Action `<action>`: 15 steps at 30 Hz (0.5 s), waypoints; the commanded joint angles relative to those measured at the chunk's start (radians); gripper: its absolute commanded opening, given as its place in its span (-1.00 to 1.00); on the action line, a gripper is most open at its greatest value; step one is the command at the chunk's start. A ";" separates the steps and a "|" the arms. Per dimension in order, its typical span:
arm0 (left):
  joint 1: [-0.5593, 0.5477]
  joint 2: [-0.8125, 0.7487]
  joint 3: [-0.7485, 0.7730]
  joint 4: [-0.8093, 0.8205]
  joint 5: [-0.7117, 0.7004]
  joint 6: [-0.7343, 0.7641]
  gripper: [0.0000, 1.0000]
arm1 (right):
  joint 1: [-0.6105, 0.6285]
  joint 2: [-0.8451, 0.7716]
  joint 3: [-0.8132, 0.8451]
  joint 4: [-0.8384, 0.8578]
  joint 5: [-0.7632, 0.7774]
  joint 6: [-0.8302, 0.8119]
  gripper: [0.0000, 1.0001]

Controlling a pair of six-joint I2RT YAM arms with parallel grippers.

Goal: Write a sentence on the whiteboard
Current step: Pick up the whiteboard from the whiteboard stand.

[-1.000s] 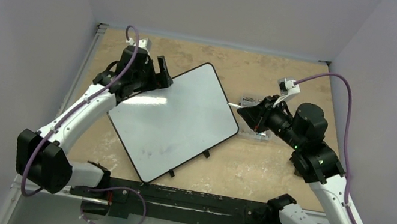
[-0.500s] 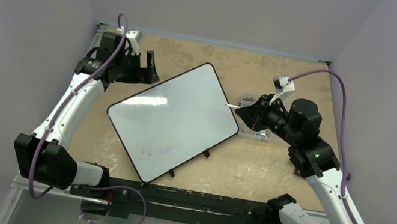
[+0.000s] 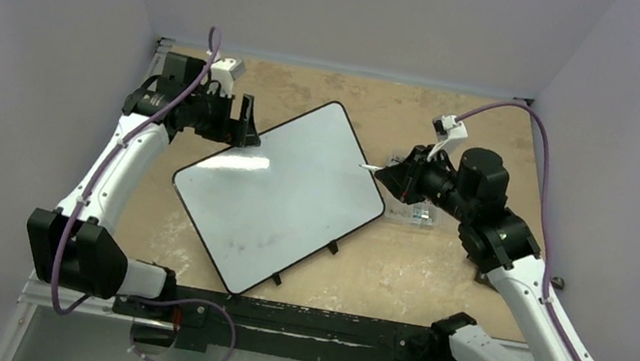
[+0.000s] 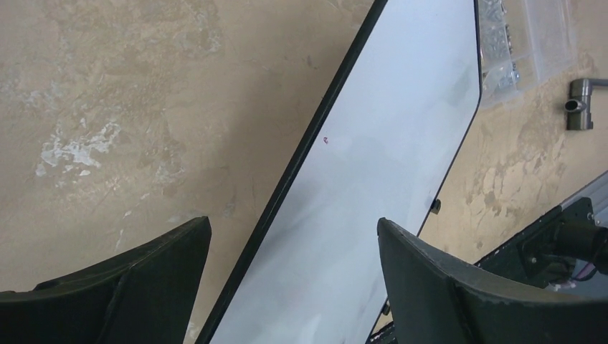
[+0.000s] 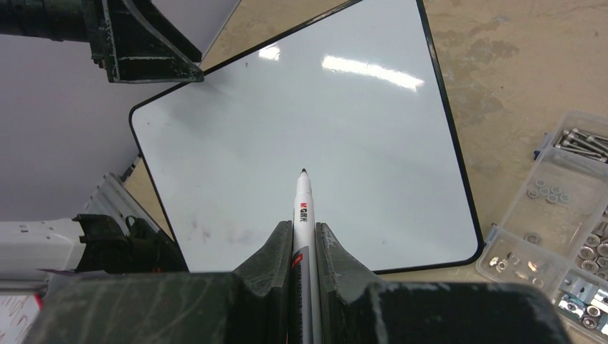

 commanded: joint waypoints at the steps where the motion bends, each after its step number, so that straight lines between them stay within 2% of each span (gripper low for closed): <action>1: 0.012 0.059 0.061 -0.048 0.107 0.074 0.71 | -0.003 0.004 0.048 0.041 -0.015 -0.007 -1.00; 5: 0.013 0.096 0.069 -0.075 0.149 0.109 0.65 | -0.004 0.002 0.042 0.047 -0.015 -0.002 -1.00; 8: 0.023 0.133 0.077 -0.071 0.181 0.100 0.45 | -0.003 0.004 0.035 0.055 -0.015 0.004 -1.00; 15: 0.037 0.208 0.140 -0.127 0.323 0.127 0.25 | -0.003 -0.007 0.027 0.057 -0.004 0.011 -1.00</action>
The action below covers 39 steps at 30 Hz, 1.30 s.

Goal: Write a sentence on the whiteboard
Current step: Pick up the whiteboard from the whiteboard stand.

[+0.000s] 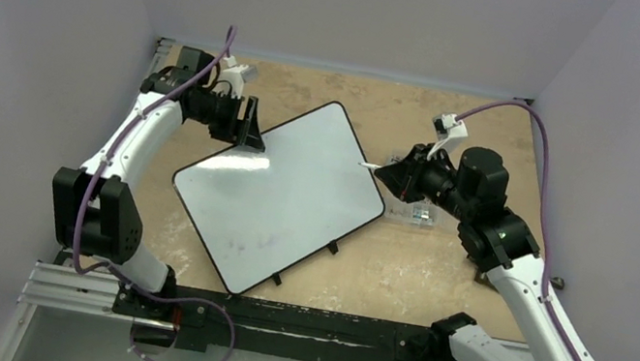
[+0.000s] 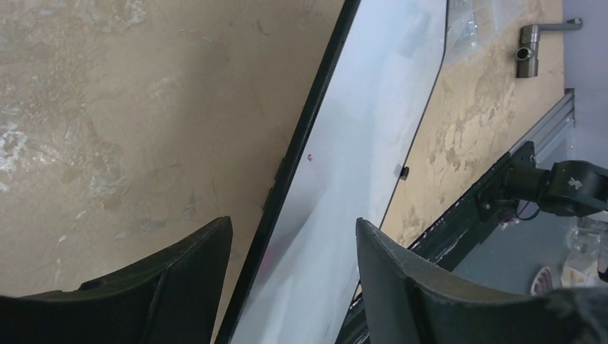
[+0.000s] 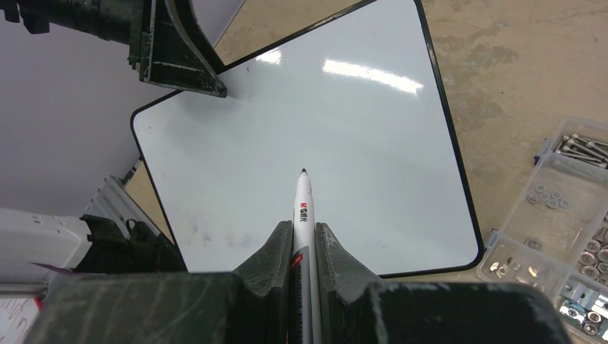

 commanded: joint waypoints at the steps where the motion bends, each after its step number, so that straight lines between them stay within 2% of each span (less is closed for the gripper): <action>1: 0.014 0.020 0.067 -0.042 0.141 0.048 0.24 | -0.003 -0.020 0.024 0.042 -0.004 0.012 -1.00; 8: 0.047 0.102 0.128 -0.113 0.291 0.140 0.11 | -0.003 -0.004 0.038 0.026 -0.009 0.021 -1.00; 16: 0.085 0.180 0.200 -0.174 0.333 0.158 -0.21 | -0.004 0.020 0.061 0.019 -0.011 0.019 -1.00; 29: 0.085 0.216 0.178 -0.165 0.379 0.155 -0.16 | -0.003 0.055 0.081 0.027 -0.042 0.028 -1.00; 35: 0.085 0.208 0.151 -0.159 0.353 0.150 -0.28 | -0.003 0.070 0.087 0.027 -0.055 0.027 -1.00; 39: 0.085 0.205 0.145 -0.155 0.352 0.148 -0.44 | -0.003 0.080 0.085 0.038 -0.069 0.033 -1.00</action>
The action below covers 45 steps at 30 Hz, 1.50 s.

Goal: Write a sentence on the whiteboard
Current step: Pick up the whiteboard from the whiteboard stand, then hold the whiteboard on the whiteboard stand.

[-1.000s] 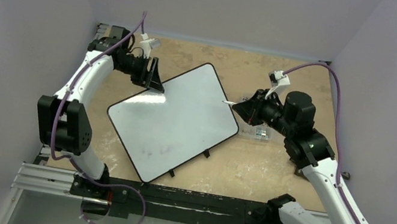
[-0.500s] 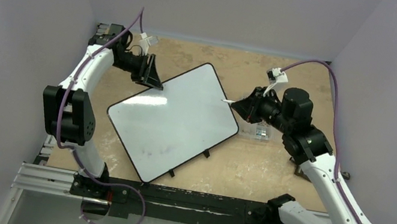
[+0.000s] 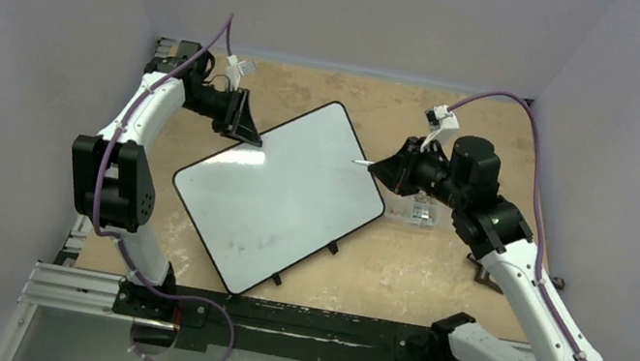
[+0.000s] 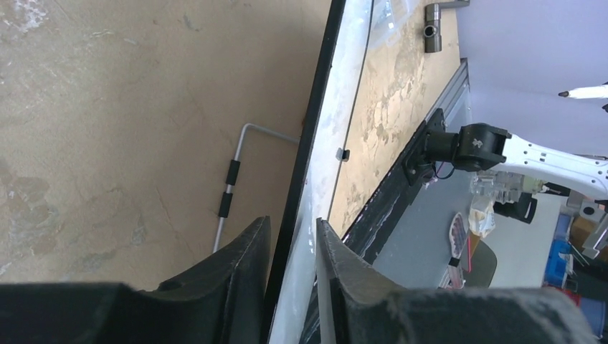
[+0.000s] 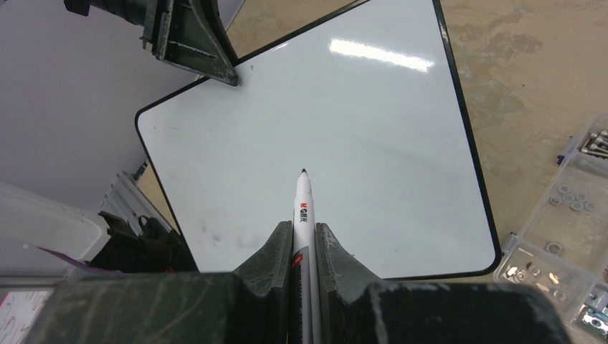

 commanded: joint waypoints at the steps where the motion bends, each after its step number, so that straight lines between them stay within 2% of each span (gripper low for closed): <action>1: 0.005 -0.017 -0.015 0.007 0.027 0.021 -0.45 | -0.004 0.009 0.045 0.038 -0.041 0.014 -1.00; 5: 0.005 -0.012 -0.015 0.012 0.051 0.014 -0.72 | -0.003 0.010 0.036 0.049 -0.051 0.024 -1.00; 8: 0.003 -0.024 -0.016 0.016 0.068 0.010 -0.82 | -0.003 0.009 0.030 0.055 -0.054 0.030 -1.00; 11: -0.005 -0.042 -0.024 0.038 0.085 0.001 -1.00 | -0.003 0.009 0.026 0.067 -0.061 0.035 -1.00; 17: -0.029 -0.070 -0.037 0.055 0.068 -0.003 -1.00 | -0.003 -0.006 -0.029 0.174 -0.162 0.045 -1.00; 23: -0.063 -0.133 -0.083 0.114 -0.003 -0.033 -1.00 | 0.026 -0.011 -0.117 0.372 -0.281 0.091 -1.00; 29: -0.100 -0.183 -0.118 0.149 -0.079 -0.058 -1.00 | 0.243 0.060 -0.089 0.368 -0.105 -0.019 -1.00; 35: -0.101 -0.249 -0.173 0.217 -0.134 -0.114 -1.00 | 0.370 0.124 -0.094 0.475 0.004 -0.069 -1.00; 45: -0.108 -0.294 -0.226 0.294 -0.189 -0.148 -1.00 | 0.599 0.333 0.064 0.510 0.171 -0.231 -1.00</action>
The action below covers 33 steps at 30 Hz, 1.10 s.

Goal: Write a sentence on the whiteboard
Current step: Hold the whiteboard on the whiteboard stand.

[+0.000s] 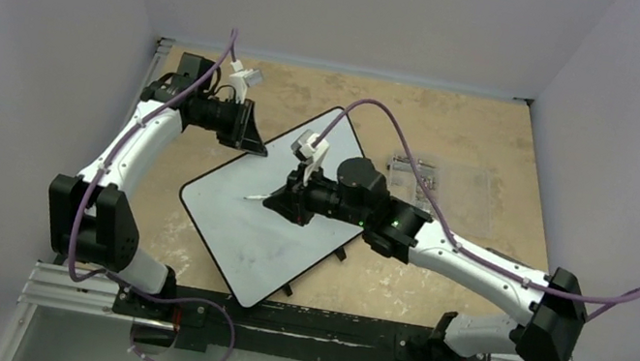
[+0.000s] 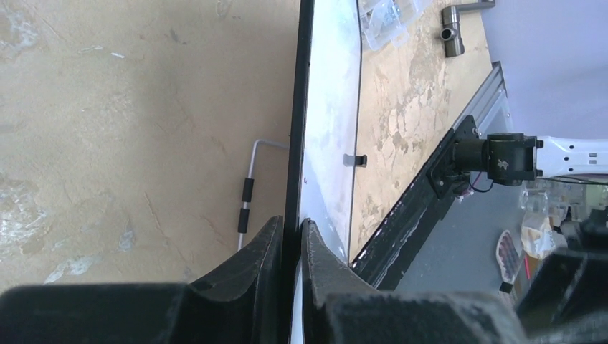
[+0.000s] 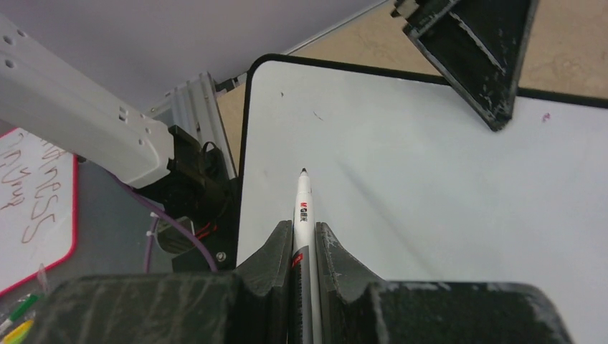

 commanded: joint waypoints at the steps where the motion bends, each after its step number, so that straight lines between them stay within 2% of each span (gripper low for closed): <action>1: -0.016 -0.049 -0.019 0.090 -0.066 -0.027 -1.00 | 0.071 0.067 0.125 0.069 0.106 -0.113 -1.00; 15: -0.024 -0.101 -0.064 0.150 -0.047 -0.007 -1.00 | 0.137 0.234 0.228 0.134 0.062 -0.150 -1.00; 27: -0.024 -0.178 -0.131 0.234 -0.017 0.084 -1.00 | 0.139 0.208 0.196 0.144 0.074 -0.154 -1.00; 33: -0.058 -0.244 -0.201 0.293 -0.070 0.118 -1.00 | 0.139 0.206 0.185 0.144 0.078 -0.153 -1.00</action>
